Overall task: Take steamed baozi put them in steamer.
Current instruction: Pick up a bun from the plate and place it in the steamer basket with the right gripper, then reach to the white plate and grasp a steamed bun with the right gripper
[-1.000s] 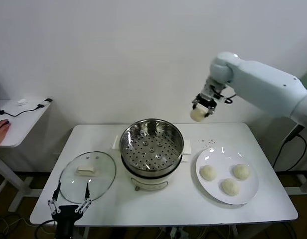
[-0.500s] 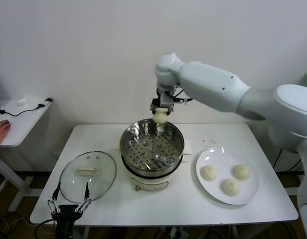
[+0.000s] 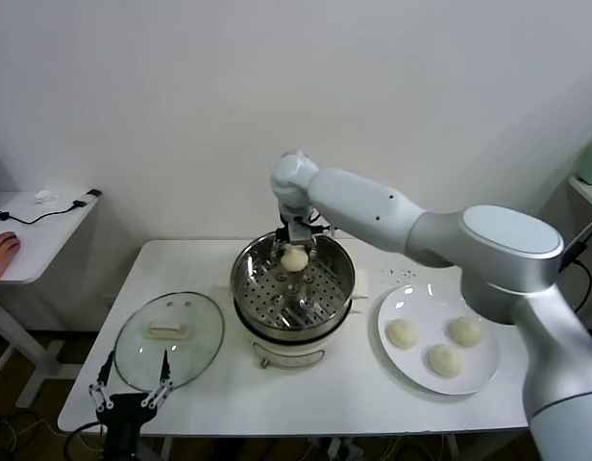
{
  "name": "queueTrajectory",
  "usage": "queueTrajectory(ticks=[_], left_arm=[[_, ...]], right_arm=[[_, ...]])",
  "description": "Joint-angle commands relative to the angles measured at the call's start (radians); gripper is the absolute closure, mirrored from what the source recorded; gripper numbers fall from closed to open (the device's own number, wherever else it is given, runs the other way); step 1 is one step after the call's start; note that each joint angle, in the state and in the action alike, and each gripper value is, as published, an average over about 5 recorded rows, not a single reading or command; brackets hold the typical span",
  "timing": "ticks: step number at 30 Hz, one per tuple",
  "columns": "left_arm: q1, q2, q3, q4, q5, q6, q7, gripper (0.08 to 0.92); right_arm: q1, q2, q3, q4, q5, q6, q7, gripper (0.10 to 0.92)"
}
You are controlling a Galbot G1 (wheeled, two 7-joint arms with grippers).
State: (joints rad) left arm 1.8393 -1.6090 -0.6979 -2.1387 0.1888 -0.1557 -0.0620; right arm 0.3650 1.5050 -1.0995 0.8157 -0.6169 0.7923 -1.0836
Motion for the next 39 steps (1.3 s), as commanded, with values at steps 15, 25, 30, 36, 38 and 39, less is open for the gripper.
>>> queueTrajectory(ticks=[15, 25, 30, 36, 38, 39], left_arm=[[0.002, -0.013, 0.009, 0.010, 0.007, 0.007, -0.007, 0.177], [0.010, -0.004, 0.008, 0.001, 0.004, 0.004, -0.008, 0.177], [0.010, 0.004, 0.007, -0.005, -0.004, 0.005, -0.009, 0.177], [0.020, 0.007, 0.007, -0.012, -0.006, 0.001, -0.011, 0.177], [0.024, 0.007, 0.007, -0.014, -0.007, -0.001, -0.013, 0.177], [0.025, 0.006, 0.008, -0.015, -0.007, -0.001, -0.013, 0.177]], right_arm=[[0.000, -0.004, 0.051, -0.011, -0.003, -0.007, -0.014, 0.204], [0.321, -0.245, -0.123, 0.174, 0.510, -0.154, -0.058, 0.203], [0.483, -0.452, -0.367, 0.278, 0.891, -0.469, 0.033, 0.203], [0.472, -0.689, -0.468, 0.497, 1.091, -1.051, 0.201, 0.203], [0.444, -0.753, -0.470, 0.541, 1.133, -1.181, 0.190, 0.203], [0.428, -0.776, -0.471, 0.551, 1.146, -1.213, 0.182, 0.203]])
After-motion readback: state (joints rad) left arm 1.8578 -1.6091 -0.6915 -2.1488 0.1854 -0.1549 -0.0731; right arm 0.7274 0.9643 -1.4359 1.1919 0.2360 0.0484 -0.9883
